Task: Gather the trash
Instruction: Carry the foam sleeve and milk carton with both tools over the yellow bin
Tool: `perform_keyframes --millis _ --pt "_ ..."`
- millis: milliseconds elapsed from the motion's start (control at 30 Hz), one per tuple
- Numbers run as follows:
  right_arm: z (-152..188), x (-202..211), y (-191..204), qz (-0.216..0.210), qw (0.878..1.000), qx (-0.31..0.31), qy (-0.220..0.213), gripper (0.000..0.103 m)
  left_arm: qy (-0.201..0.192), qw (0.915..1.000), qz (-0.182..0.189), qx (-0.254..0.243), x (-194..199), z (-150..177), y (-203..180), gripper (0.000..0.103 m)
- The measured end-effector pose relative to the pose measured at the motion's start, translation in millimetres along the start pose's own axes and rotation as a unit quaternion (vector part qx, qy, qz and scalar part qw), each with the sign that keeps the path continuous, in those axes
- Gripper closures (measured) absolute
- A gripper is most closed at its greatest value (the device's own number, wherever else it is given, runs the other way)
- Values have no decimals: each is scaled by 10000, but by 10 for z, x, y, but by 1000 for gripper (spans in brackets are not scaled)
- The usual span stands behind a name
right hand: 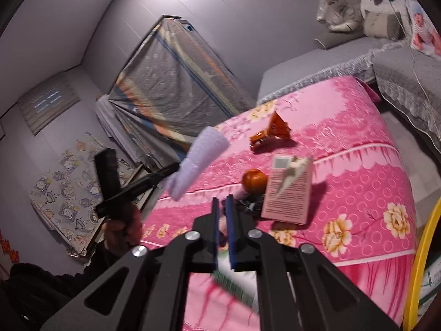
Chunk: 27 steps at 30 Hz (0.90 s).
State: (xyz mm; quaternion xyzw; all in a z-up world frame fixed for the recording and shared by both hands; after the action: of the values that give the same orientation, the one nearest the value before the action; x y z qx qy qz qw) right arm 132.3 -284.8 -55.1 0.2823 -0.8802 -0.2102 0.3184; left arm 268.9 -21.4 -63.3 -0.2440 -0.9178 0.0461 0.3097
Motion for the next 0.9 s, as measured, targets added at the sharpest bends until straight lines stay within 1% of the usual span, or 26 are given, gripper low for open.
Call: perform_keyframes --millis 33,67,100,167,200,233,267,300,333,400,433,467,533,633,667,700,733,767,800,833,867,900 --pt "15 -20 14 -12 10000 68 67 99 2 10000 44 19 9 3 -14 92" --pt "51 -36 45 134 9994 272 161 99 -18 10000 54 27 47 11 -45 92" --pt "96 -48 106 436 9967 624 285 99 -27 10000 70 17 73 20 -71 92" --pt "188 -76 217 457 9915 1071 587 98 -15 9999 127 5 118 49 -98 92" --pt "259 -103 291 504 9856 1381 835 88 -12 9999 144 -9 143 71 -110 92" --pt "304 -117 318 561 9814 1562 964 75 -7 9999 151 -27 164 93 -121 92" --pt "373 -147 361 648 9739 1847 1149 35 -6 9999 160 -41 181 113 -131 92" --pt "432 -163 404 715 9667 2117 1248 17 7 9998 180 -53 199 143 -145 92" --pt "473 -192 437 702 9614 2286 1361 17 22 9998 191 -51 208 171 -151 92" --pt "563 -300 485 698 9465 2628 1739 17 62 9997 235 -16 209 231 -159 92" --pt "629 -395 496 710 9346 2842 2015 17 70 9997 244 -4 202 240 -155 92" --pt "680 -461 484 724 9276 2938 2192 18 77 9996 255 10 199 255 -158 92" --pt "815 -636 431 897 9027 3282 2633 20 95 9995 292 32 200 280 -177 92" --pt "1001 -871 286 1076 8721 3564 3175 27 61 9994 331 38 230 285 -212 92" --pt "1026 -914 258 1072 8696 3548 3263 28 41 9994 337 30 247 285 -228 92" --pt "1047 -965 224 1048 8697 3463 3358 30 18 9994 340 12 265 281 -247 92" --pt "1046 -976 203 1024 8717 3407 3370 31 -5 9994 335 -6 284 276 -264 92" --pt "1020 -975 206 989 8772 3325 3318 36 -23 9994 332 -26 300 273 -282 92" --pt "952 -947 219 953 8898 3126 3184 44 -33 9994 337 -53 316 272 -307 92" --pt "895 -915 233 937 8990 2987 3062 46 -42 9994 340 -71 325 262 -321 92" --pt "805 -849 251 871 9129 2791 2848 51 -53 9994 343 -87 333 258 -337 92" --pt "756 -800 265 829 9202 2682 2727 52 -60 9992 373 -122 340 252 -374 92"
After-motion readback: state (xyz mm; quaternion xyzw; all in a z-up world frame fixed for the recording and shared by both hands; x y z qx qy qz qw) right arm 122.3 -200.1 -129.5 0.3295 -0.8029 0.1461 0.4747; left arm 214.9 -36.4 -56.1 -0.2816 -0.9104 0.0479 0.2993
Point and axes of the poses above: each gripper's, at about its wrist camera, not at the fingertips, and x roughly against the way its jaws point, y to its left, z to its underside, the point moved 5 cm from there along -x, roughly the way its jaws point, and after that the axes turned 5 degrees about x, right-handed, at the moved point
